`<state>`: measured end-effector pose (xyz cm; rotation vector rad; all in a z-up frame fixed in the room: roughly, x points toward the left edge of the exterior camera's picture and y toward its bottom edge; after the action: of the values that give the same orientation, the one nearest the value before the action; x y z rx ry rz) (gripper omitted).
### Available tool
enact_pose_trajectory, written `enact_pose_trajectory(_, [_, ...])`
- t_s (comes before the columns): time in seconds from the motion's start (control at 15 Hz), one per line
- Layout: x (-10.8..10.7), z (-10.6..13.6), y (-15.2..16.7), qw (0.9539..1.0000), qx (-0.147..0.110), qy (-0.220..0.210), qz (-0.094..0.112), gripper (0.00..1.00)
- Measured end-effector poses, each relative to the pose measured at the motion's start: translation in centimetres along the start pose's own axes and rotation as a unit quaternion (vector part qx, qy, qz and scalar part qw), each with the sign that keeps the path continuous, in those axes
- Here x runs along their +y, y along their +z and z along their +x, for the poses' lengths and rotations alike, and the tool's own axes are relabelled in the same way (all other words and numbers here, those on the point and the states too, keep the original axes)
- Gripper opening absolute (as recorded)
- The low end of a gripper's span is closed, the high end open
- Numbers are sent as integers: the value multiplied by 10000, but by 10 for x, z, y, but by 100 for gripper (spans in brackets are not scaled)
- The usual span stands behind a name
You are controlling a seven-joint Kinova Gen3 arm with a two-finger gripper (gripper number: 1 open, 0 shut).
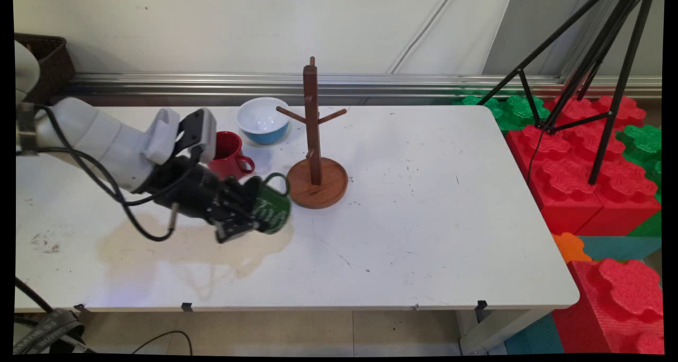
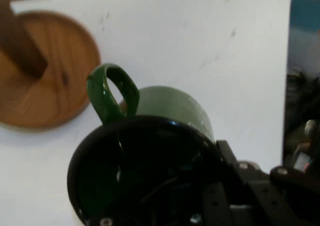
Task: Place the picked object on the table
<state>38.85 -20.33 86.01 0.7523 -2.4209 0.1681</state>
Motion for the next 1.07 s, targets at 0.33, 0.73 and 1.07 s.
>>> enact_pose_trajectory(0.33, [-21, -9, -16, 9941, -889, 564, 240, 0])
enact_pose_trajectory(0.73, [-46, -20, -19, 9788, -1765, 893, 529, 0])
enact_pose_trajectory(1.07, [-53, -27, -14, 9700, -2134, 1007, 590, 0])
